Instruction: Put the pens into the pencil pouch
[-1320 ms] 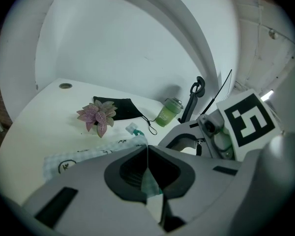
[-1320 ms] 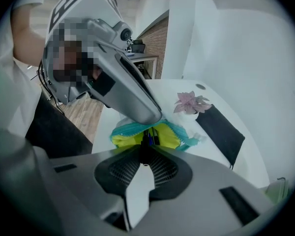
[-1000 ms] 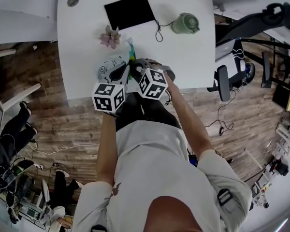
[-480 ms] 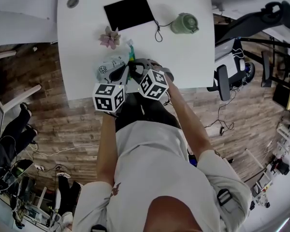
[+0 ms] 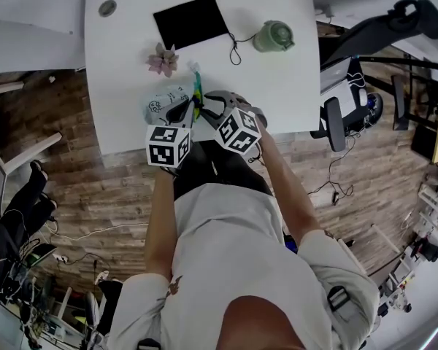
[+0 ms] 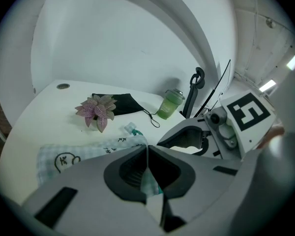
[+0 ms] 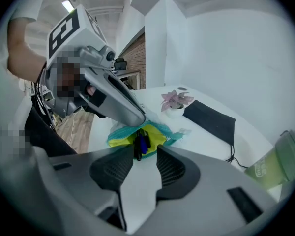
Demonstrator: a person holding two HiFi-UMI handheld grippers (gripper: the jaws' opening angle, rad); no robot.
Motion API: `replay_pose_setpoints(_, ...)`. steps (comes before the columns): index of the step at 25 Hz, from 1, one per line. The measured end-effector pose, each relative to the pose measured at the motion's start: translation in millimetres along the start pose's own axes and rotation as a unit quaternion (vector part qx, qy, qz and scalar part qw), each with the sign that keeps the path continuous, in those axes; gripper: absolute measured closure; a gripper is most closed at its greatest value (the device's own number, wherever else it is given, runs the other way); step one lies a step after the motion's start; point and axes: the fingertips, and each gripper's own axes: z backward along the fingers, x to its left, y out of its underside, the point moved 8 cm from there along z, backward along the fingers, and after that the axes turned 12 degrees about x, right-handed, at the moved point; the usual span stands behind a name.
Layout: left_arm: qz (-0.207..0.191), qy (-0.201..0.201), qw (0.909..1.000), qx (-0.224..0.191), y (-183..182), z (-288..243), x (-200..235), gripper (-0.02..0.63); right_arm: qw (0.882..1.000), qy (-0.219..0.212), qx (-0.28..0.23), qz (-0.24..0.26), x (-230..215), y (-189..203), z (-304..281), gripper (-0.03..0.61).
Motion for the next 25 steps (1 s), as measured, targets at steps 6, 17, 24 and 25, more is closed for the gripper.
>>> replay_pose_setpoints(6, -0.027, -0.007, 0.9995, 0.014, 5.4, -6.3, -5.8, 0.582, 0.999, 0.018, -0.012, -0.039, -2.9, 12.1, 17.5, 0.426)
replay_pose_setpoints(17, -0.055, -0.032, 0.9971, -0.04, -0.4, 17.2, -19.9, 0.488, 0.988, 0.082, -0.085, -0.098, -7.1, 17.3, 69.8, 0.424)
replay_pose_setpoints(24, -0.107, -0.066, 0.9857, -0.112, -16.4, 51.8, -41.9, 0.469, 0.974, 0.127, -0.154, -0.111, -4.8, 8.6, 109.5, 0.403)
replay_pose_setpoints(25, -0.116, -0.07, 0.9828, -0.125, -18.5, 57.4, -46.3, 0.468, 0.971, 0.133, -0.163, -0.112, -3.7, 7.5, 115.8, 0.403)
